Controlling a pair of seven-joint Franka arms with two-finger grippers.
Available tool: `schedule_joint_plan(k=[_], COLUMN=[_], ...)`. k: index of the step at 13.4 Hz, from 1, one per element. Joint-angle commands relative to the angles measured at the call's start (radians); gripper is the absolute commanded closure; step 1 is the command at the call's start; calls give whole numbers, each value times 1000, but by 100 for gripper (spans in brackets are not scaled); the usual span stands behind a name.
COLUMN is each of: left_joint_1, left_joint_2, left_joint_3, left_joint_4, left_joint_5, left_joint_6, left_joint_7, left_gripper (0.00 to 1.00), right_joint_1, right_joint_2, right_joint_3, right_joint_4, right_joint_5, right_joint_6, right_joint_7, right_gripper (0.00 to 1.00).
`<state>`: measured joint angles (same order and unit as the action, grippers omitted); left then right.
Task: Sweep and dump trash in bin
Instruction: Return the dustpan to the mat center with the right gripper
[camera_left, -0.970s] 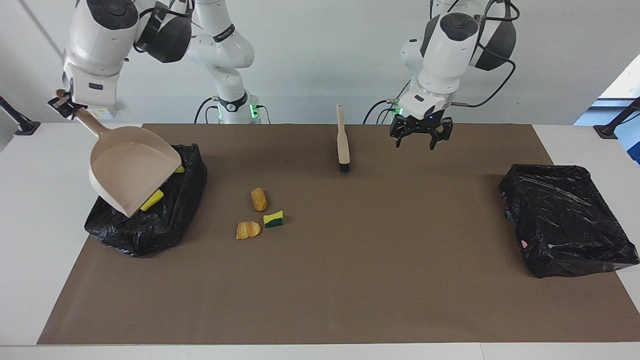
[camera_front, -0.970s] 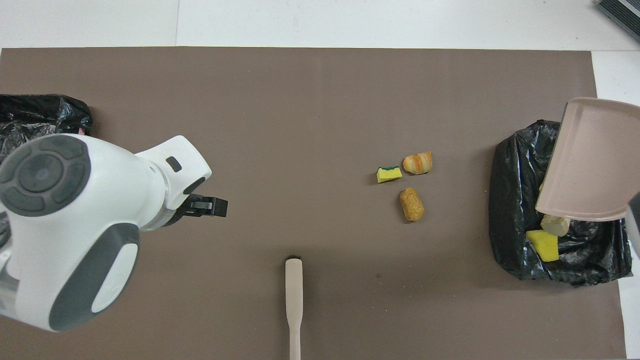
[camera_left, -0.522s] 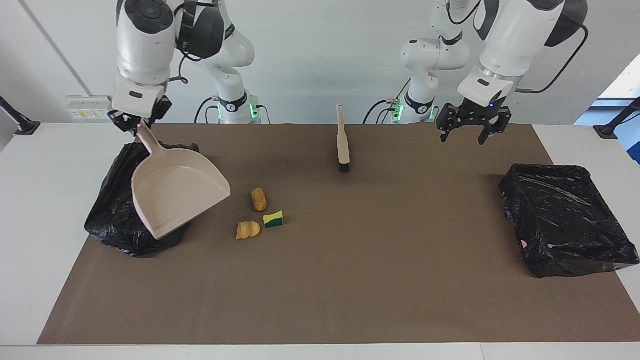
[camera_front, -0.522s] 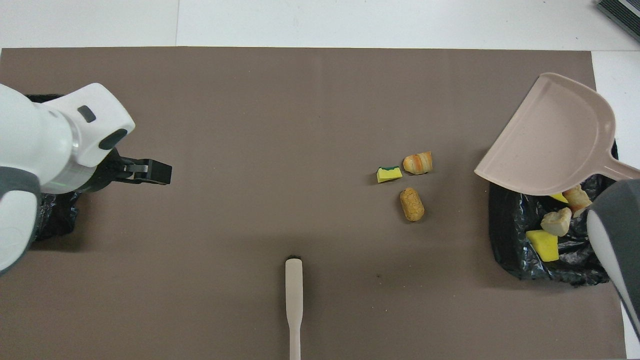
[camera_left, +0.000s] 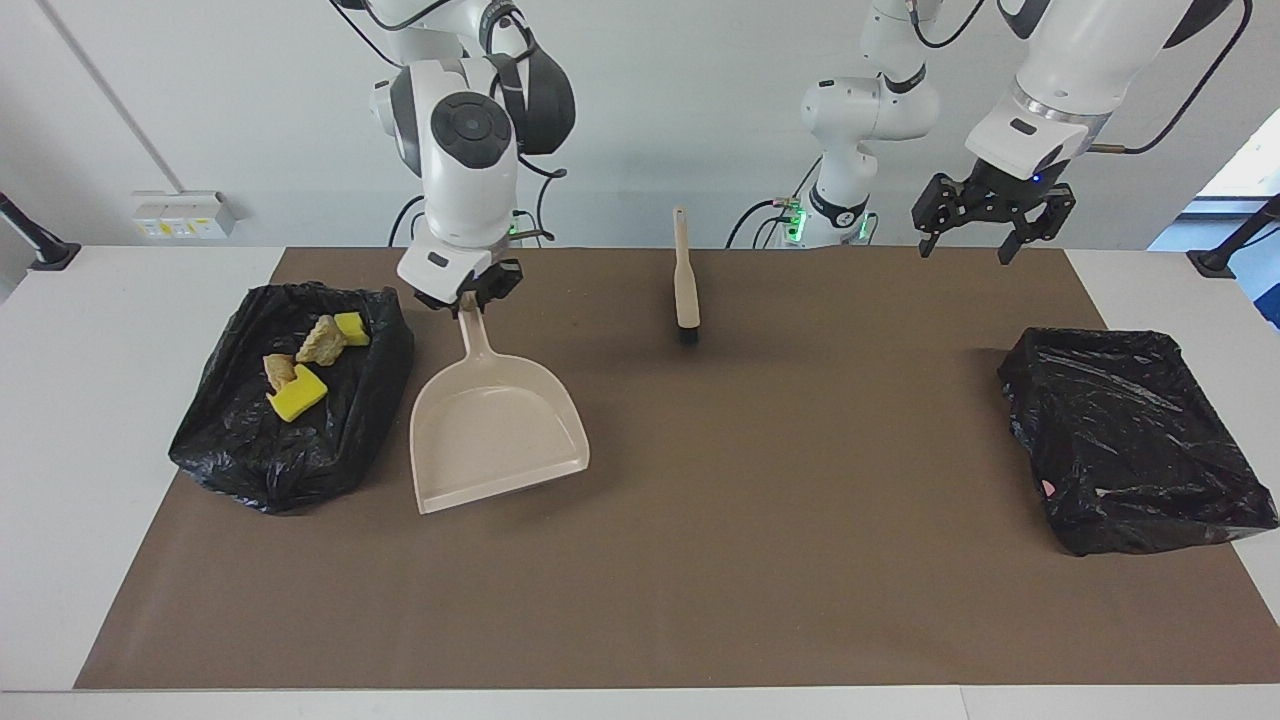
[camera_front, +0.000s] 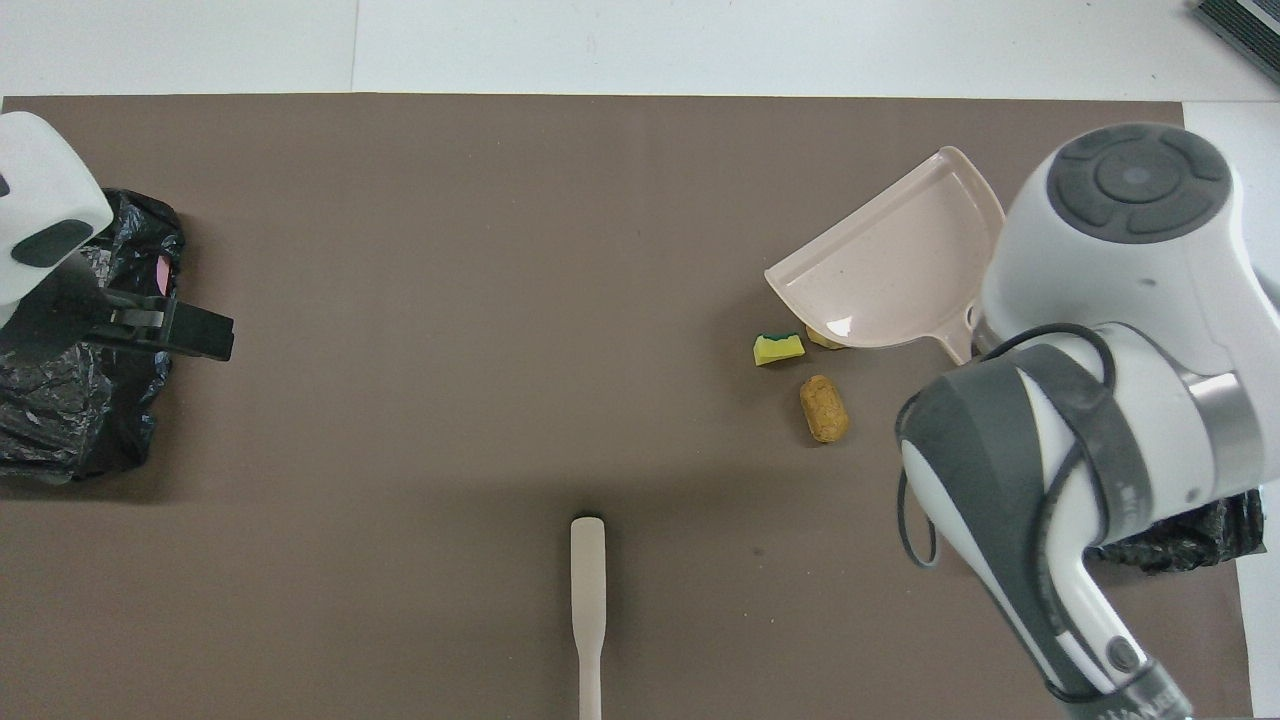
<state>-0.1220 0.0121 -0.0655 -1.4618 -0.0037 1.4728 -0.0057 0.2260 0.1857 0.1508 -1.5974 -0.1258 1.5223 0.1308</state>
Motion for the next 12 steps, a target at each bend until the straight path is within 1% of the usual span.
schedule_joint_plan(k=[1,3,4,5,6,8,9,10,11,12], left_joint_1=[2,2,5,24,33,33,30,25,21,16], left_joint_2=[23,11,11,12,11,8,8,8,8,6], left_joint_3=[6,6,6,4,4,4,7,12,22,39], left_joint_4=[47,40,37,37,34,24,24,24,23,21], left_joint_5=[21,21,21,22,24,22,21,19,21,21], left_joint_6=[-38,-42,-42,-42,-43,-36,-34,-34,-34,-34], left_joint_7=[15,15,15,15,15,15,15,15,15,15], left_gripper=[0,0,0,0,0,0,0,0,0,0], right_joint_1=[64,129,144,153,195,258,269,272,282,298], right_joint_2=[47,104,127,149,171,257,296,311,320,346], right_joint_3=[-5,-5,-5,-5,-5,-5,-5,-5,-5,-5], right_joint_4=[50,54,56,56,57,103,137,148,145,146], right_joint_5=[121,162,211,245,248,248,248,248,255,256], right_joint_6=[94,168,238,284,320,386,392,398,432,468], right_joint_7=[140,272,346,371,380,475,498,501,522,576], right_gripper=[100,100,100,100,100,100,100,100,100,100])
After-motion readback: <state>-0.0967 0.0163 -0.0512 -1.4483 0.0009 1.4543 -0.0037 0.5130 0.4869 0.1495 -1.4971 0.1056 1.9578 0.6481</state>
